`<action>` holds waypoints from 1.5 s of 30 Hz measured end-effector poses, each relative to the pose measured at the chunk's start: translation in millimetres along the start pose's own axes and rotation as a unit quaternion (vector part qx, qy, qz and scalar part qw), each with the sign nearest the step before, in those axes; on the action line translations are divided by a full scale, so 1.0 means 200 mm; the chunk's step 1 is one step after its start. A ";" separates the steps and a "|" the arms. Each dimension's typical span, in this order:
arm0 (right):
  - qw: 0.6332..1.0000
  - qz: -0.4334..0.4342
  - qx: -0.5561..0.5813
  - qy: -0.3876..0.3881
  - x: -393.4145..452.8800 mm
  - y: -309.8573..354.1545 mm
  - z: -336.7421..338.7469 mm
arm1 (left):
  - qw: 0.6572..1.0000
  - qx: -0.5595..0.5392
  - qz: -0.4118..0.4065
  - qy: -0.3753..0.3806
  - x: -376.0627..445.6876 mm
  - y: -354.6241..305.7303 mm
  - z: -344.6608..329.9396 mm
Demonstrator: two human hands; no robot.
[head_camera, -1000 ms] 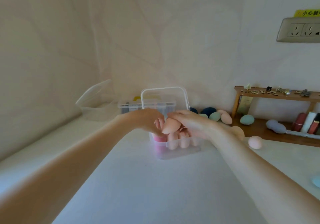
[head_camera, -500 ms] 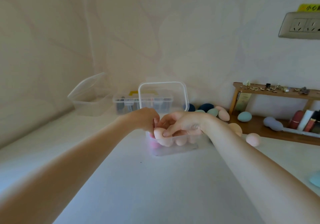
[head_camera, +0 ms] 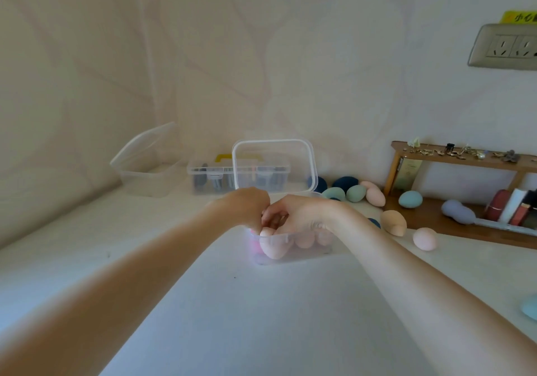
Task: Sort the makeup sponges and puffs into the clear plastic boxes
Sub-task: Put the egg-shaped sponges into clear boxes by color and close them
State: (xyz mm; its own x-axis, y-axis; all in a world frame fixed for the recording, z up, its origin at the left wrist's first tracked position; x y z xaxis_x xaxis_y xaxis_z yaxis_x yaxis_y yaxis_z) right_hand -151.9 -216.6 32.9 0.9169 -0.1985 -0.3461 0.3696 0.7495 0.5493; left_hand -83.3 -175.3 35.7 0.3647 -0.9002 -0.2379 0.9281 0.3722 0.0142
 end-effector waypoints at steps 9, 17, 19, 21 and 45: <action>0.998 -0.005 0.066 0.006 0.03 -0.05 0.02 | 0.999 -0.041 -0.014 -0.002 0.06 0.02 -0.01; 0.999 -0.040 0.029 0.003 0.08 -0.11 0.02 | 0.983 -0.163 -0.054 0.061 -0.08 0.02 0.12; 0.998 -0.054 0.012 -0.001 0.09 -0.13 0.02 | 0.978 -0.188 -0.057 0.071 -0.10 0.00 0.11; 0.998 -0.058 -0.001 -0.007 0.09 -0.13 0.02 | 0.976 -0.191 -0.058 0.081 -0.12 0.00 0.10; 0.995 -0.095 0.026 -0.020 0.01 -0.10 0.05 | 0.991 0.095 0.062 0.077 -0.05 -0.12 0.05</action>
State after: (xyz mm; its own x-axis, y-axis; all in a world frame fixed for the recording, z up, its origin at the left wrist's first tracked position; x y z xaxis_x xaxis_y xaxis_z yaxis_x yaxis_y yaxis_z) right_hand -155.1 -238.1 28.4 0.8349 -0.3592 -0.4170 0.5429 0.6621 0.5166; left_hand -109.1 -178.5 46.7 0.4746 -0.7997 -0.3676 0.8796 0.4159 0.2309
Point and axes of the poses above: each hand's wrist, its own x-axis towards the middle knuckle, its own z-axis out of the back of the hand, y = z × x, the point moved 6 cm from there along x, towards the middle knuckle, and after that the axes turned 8 degrees about y, right-handed, at the moved point
